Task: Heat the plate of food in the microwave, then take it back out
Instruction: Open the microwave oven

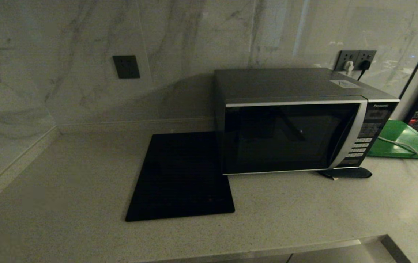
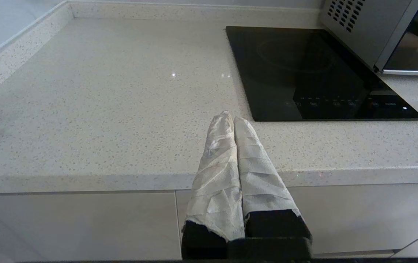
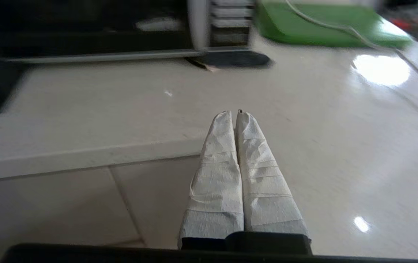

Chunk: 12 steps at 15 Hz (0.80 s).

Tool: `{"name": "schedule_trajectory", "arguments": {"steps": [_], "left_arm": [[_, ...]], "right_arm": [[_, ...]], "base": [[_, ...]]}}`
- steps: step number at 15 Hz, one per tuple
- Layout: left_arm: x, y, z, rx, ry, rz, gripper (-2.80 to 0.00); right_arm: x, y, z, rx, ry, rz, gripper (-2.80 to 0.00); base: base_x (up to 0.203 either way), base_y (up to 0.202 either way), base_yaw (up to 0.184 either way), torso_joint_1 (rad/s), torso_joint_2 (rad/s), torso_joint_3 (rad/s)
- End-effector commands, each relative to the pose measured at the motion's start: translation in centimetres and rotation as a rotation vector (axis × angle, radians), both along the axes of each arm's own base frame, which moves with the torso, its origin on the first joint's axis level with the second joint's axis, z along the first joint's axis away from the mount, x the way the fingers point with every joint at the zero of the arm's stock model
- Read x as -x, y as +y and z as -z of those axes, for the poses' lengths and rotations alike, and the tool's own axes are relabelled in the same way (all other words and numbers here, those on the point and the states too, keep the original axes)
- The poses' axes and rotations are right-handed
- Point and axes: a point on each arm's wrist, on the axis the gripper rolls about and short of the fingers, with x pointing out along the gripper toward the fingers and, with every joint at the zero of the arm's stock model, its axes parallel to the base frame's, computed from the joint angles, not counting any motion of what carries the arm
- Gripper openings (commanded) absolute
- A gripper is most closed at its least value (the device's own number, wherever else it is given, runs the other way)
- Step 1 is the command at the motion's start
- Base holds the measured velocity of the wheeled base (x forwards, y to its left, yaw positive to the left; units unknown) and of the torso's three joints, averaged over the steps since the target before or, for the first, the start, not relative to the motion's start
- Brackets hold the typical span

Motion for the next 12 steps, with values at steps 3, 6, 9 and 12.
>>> {"name": "schedule_trajectory", "arguments": {"steps": [3, 6, 9, 12], "left_arm": [[0.00, 0.00, 0.00, 0.001, -0.001, -0.002, -2.80], [0.00, 0.00, 0.00, 0.001, -0.001, -0.001, -2.80], [0.00, 0.00, 0.00, 0.001, -0.001, -0.002, -2.80], [0.00, 0.00, 0.00, 0.001, -0.001, -0.001, -2.80]], "right_arm": [[-0.22, 0.22, 1.19, -0.004, 0.019, -0.099, -2.80], [-0.36, 0.24, 1.64, -0.010, 0.030, -0.107, -2.80], [-0.42, 0.24, 1.60, -0.039, 0.011, -0.107, -2.80], [-0.42, 0.21, 1.60, -0.074, 0.008, -0.095, -2.80]], "base": [[0.000, 0.000, 0.000, 0.000, 0.00, 0.000], [0.000, 0.000, 0.000, 0.000, 0.00, 0.000], [0.000, 0.000, 0.000, 0.000, 0.00, 0.000], [0.000, 0.000, 0.000, 0.000, 0.00, 0.000]]}}
